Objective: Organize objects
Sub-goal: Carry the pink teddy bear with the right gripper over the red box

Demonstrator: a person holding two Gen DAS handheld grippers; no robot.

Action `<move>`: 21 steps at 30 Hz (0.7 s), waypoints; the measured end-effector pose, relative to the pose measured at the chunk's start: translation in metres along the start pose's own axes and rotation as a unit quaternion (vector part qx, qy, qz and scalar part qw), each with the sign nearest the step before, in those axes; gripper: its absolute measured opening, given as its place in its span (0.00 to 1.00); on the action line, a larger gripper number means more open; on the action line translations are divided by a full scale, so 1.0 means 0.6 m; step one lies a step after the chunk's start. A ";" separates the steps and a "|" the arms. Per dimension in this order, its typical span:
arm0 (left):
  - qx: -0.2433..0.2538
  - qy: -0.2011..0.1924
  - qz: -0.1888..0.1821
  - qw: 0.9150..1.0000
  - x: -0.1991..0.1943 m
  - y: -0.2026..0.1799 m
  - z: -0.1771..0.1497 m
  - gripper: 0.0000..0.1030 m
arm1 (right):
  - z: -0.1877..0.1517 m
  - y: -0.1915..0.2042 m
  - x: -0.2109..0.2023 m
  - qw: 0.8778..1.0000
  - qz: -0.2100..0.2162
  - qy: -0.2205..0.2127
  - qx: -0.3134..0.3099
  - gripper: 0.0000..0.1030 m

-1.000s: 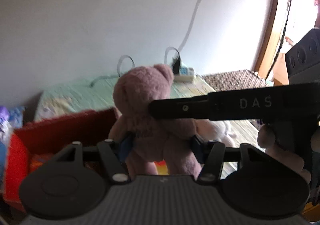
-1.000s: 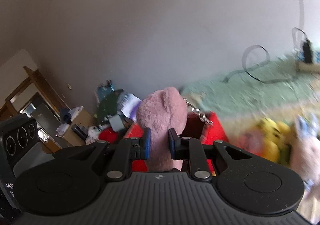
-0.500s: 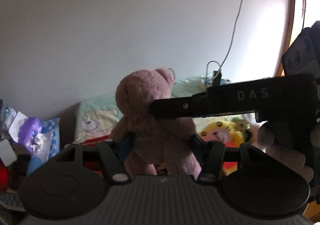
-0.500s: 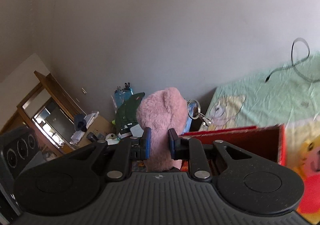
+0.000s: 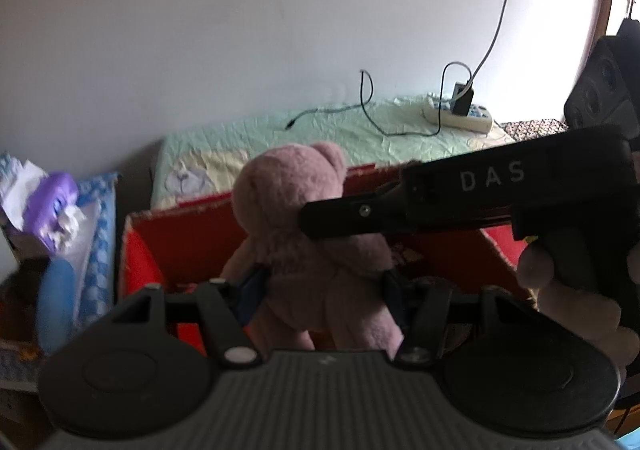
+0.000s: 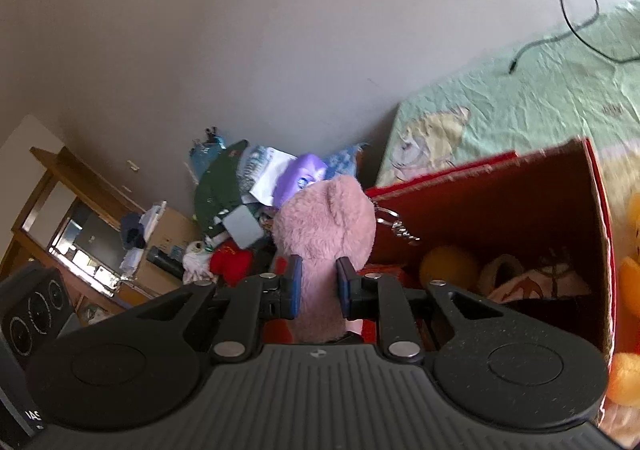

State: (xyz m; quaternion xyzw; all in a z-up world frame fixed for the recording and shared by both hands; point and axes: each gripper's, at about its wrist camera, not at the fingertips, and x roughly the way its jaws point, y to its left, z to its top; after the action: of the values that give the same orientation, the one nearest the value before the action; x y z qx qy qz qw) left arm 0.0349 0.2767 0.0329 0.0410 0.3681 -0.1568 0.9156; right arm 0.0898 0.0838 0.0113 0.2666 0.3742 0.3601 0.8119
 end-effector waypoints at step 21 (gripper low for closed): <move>-0.016 0.095 0.014 0.995 0.114 0.009 -0.029 0.58 | -0.019 -0.050 0.075 0.994 -0.077 0.077 -0.008 0.20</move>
State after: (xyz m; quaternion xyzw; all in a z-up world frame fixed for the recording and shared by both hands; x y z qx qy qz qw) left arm 0.0715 0.2676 -0.0272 0.0462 0.4557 -0.1330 0.8789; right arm 0.1129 0.1028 -0.0350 0.2024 0.4522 0.3190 0.8079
